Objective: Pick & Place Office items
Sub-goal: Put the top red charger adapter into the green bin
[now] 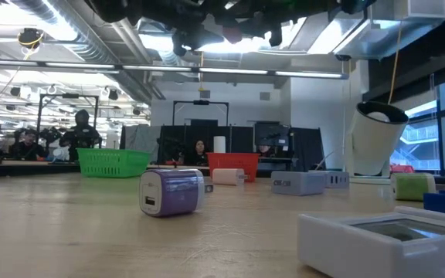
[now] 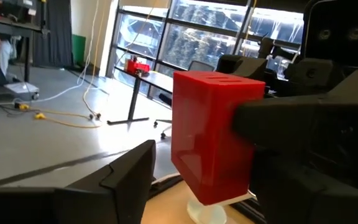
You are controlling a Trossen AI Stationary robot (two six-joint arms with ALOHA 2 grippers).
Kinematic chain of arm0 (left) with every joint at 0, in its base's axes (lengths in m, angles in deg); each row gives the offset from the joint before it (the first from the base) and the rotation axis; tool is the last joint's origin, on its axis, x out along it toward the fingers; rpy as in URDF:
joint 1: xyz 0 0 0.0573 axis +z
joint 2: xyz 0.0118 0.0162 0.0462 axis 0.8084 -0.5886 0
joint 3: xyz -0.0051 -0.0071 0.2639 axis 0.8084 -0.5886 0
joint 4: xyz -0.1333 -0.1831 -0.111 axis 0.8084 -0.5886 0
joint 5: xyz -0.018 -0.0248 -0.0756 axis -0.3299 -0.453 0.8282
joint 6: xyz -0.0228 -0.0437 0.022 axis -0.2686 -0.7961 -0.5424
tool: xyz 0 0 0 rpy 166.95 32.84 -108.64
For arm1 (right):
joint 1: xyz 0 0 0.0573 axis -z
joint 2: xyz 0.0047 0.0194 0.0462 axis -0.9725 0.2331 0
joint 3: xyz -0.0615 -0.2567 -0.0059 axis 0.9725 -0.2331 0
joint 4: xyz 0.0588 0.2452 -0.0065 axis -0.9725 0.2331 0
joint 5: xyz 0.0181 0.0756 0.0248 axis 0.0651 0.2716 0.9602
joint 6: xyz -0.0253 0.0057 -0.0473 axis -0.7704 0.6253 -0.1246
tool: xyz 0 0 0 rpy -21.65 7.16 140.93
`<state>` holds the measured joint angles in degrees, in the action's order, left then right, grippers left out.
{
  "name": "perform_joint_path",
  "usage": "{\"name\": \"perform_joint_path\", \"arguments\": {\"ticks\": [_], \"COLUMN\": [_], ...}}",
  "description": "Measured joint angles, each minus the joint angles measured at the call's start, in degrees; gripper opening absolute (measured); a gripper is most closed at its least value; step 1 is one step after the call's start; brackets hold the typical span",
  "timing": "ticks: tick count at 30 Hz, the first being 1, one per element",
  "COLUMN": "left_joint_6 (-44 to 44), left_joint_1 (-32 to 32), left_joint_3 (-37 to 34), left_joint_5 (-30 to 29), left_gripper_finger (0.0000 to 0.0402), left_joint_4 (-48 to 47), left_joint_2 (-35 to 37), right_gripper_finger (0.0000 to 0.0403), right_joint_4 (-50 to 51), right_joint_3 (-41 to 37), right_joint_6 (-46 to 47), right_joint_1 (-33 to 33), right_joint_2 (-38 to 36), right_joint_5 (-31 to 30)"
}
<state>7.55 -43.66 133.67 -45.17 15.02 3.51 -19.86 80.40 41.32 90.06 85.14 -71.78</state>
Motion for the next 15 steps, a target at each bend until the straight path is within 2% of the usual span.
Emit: {"name": "perform_joint_path", "arguments": {"ticks": [15], "left_joint_6": [-0.8], "left_joint_1": [0.0], "left_joint_3": [0.0], "left_joint_5": [2.0], "left_gripper_finger": [0.0153], "left_joint_4": [-0.7], "left_joint_2": [0.0], "right_gripper_finger": [0.0217], "right_joint_4": [0.4], "right_joint_3": [0.0], "right_joint_6": [0.5], "right_joint_1": [-0.1], "right_joint_2": [0.2], "right_joint_5": [-0.4]}}
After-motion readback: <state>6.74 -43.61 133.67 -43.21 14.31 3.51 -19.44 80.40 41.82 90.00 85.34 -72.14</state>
